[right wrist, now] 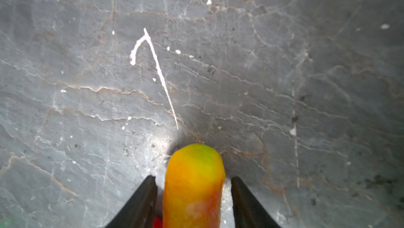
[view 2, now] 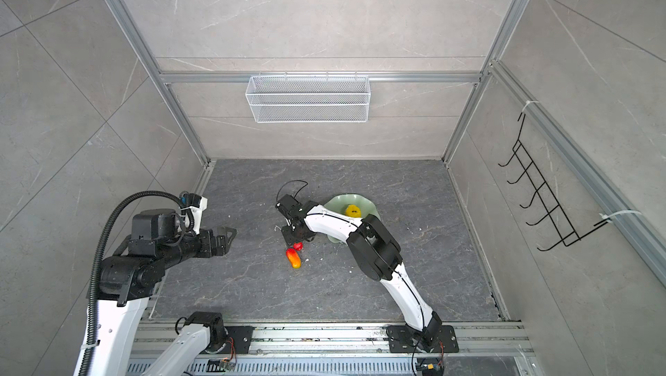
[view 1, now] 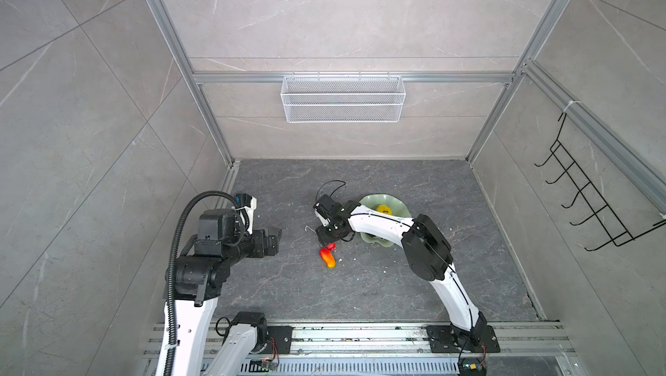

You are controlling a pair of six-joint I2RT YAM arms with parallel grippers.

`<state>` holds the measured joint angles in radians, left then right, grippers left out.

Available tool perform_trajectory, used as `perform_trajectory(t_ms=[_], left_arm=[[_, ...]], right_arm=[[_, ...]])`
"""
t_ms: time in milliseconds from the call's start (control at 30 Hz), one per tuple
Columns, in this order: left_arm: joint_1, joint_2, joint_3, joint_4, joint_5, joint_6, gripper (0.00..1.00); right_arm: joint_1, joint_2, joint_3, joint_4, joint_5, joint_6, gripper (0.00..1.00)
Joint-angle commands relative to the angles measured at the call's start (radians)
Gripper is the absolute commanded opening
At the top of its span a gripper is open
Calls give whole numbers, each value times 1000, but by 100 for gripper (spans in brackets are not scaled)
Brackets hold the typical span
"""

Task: Arrange fruit in a fruit bowl
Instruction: Pick up the fruit from the center of the table, then place the fruit in the fruit bowl.

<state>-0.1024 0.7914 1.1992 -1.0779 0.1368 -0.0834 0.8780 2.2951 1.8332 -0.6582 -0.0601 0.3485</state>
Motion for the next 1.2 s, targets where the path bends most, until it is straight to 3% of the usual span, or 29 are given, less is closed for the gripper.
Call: perform_trajectory(t_ms=[0,233,533,867,1167], left_arm=[[1,-7,-3,-15,3,-6,100],[1,-7,2,-18,0,-4,100],[1,-7,3,-19,1,-4,100],[1,-8,-3,-8,9,4,100],[1,2,3,-3,14,8,100]], right_arm=[[10,19,34,-6,-4,10,52],[11,-32,47,-44,32,-17,35],[-6,-275,-49,-64,92,-68,30],[-271,-693,-438,-15,129,-72,29],[-482,-693,-593,48,82,-129,28]])
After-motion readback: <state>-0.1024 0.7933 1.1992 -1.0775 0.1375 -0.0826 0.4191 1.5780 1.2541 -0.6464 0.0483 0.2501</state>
